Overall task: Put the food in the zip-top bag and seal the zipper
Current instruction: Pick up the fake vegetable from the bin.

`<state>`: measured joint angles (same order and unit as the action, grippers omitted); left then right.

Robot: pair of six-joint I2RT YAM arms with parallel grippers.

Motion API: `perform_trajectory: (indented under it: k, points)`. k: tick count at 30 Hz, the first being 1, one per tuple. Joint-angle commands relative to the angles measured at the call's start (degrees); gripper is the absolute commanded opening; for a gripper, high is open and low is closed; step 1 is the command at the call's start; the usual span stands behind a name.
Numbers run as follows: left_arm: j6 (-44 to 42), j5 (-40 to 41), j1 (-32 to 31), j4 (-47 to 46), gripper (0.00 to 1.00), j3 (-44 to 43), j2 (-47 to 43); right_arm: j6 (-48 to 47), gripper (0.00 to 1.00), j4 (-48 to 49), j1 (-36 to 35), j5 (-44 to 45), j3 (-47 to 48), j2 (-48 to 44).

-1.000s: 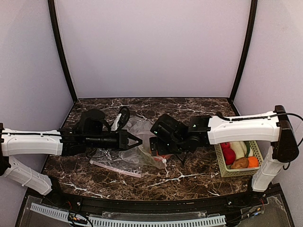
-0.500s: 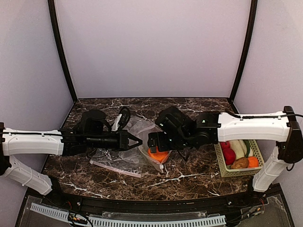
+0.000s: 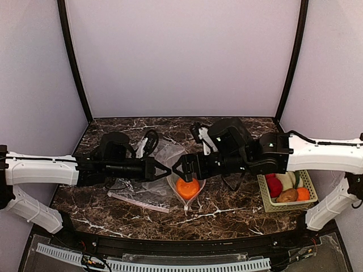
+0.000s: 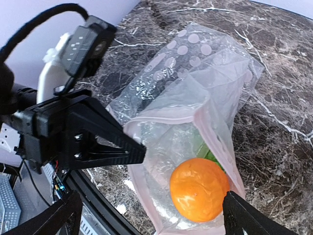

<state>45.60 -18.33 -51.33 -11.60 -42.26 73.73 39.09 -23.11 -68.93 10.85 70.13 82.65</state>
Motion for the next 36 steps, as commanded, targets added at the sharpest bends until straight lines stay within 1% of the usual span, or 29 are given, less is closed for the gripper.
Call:
perform_trajectory:
  k: [1,7,13,16,20,23,26,30,32,36]
  points:
    - [-2.07,0.54,0.52,2.25,0.01,-2.71,0.53,-3.6,0.98,4.25,-0.77,-3.8,-1.95,-4.28]
    - [-4.18,-3.13,2.46,5.23,0.01,-5.84,2.22,-4.17,0.98,2.24,-0.77,-1.63,-3.97,-10.88]
    - [-7.69,-9.95,4.86,7.9,0.01,-10.36,4.8,-2.02,0.98,-7.76,-0.18,6.75,-3.04,-14.02]
    - [-8.95,-15.09,7.36,9.6,0.01,-13.31,5.97,0.05,0.98,-13.02,2.51,7.92,-2.84,-14.59]
    - [-14.07,-19.79,9.25,14.51,0.01,-18.18,8.05,2.4,0.97,-18.39,7.41,8.56,-3.85,-15.89]
    - [-17.28,-23.61,10.08,16.31,0.01,-20.79,9.88,3.75,0.98,-21.97,11.86,9.61,-4.95,-17.44]
    - [-20.08,-25.78,11.3,15.58,0.01,-22.32,11.86,4.56,0.98,-26.2,18.14,9.63,-6.38,-19.13]
    - [-20.63,-29.03,13.35,12.31,0.01,-21.86,14.2,4.19,0.97,-30.06,29.13,8.42,-9.11,-21.64]
    - [-20.84,-30.01,14.23,10.38,0.01,-21.17,14.9,3.09,0.96,-30.57,34.97,6.77,-10.92,-22.83]
    - [-22.67,-30.81,15.29,9.46,0.01,-20.41,15.69,0.44,0.92,-30.04,45.87,2.69,-14.64,-24.28]
